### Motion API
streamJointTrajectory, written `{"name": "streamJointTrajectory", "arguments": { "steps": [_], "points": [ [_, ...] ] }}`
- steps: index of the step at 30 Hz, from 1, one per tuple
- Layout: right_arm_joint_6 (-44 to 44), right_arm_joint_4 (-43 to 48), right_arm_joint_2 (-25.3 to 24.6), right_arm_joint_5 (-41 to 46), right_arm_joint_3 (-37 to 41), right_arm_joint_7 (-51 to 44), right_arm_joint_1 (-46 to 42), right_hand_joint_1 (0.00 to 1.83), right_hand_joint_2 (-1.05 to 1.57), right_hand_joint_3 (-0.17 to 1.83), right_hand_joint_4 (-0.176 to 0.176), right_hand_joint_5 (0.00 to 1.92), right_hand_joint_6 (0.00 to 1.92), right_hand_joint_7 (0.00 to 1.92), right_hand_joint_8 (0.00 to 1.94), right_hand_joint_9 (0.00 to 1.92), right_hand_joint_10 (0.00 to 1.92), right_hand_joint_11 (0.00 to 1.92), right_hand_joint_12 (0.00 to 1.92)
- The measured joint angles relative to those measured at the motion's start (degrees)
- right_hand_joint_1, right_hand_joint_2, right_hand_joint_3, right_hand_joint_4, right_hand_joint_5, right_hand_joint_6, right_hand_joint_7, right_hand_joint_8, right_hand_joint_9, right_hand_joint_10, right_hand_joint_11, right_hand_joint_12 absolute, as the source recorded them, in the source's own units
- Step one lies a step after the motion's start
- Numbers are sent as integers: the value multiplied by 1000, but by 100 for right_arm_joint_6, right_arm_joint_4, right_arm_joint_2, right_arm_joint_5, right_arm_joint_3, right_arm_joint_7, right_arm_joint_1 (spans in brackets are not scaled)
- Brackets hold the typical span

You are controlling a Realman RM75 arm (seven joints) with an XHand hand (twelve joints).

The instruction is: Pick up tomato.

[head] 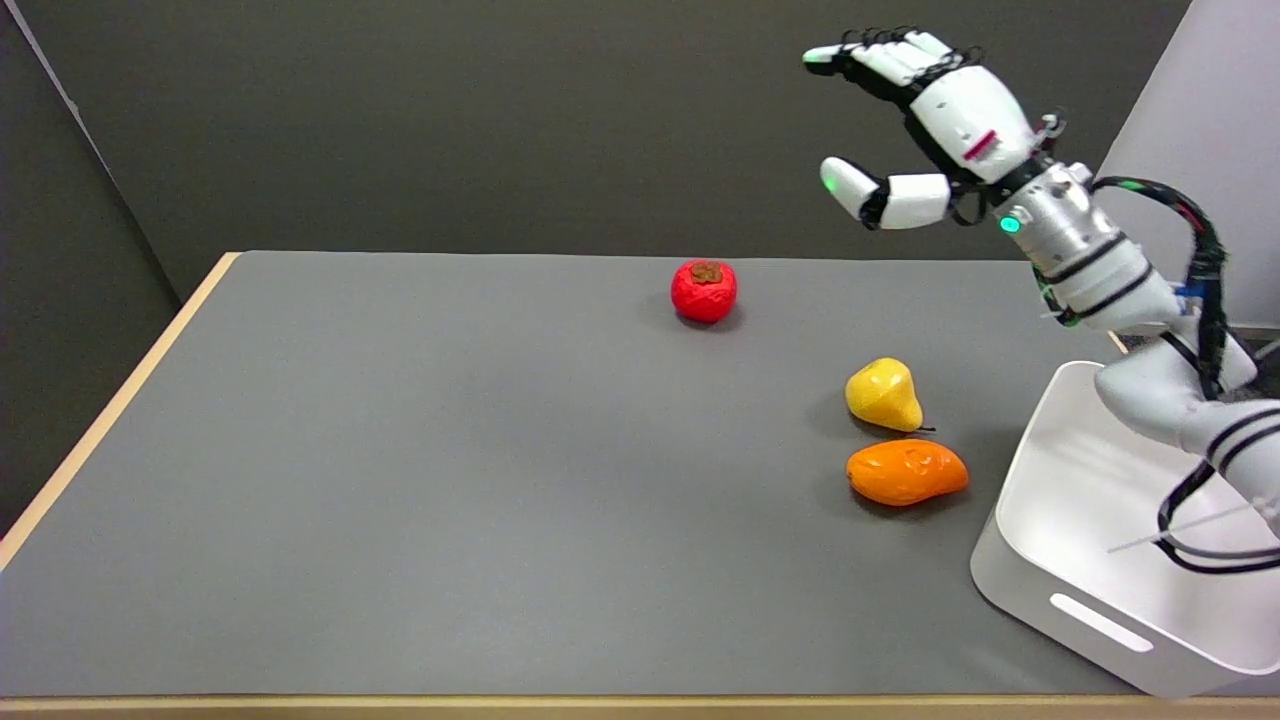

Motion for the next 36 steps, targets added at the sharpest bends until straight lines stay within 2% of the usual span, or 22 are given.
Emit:
{"name": "streamJointTrajectory", "arguments": {
  "steps": [3,5,22,36],
  "points": [
    [-320,-105,-8,-176,-327,7,322,187,662,913,132,192,428,290,329,299,700,171,1233],
    [-533,-175,-27,-287,-538,12,531,179,632,963,129,171,420,268,323,282,675,146,1225],
    [-2333,-669,-311,-868,-2070,33,1825,139,616,975,126,145,395,225,299,243,617,120,1175],
    [-3051,-1356,-894,-1059,-3213,241,2624,123,614,971,126,138,386,210,287,218,584,52,1104]
  ]
}}
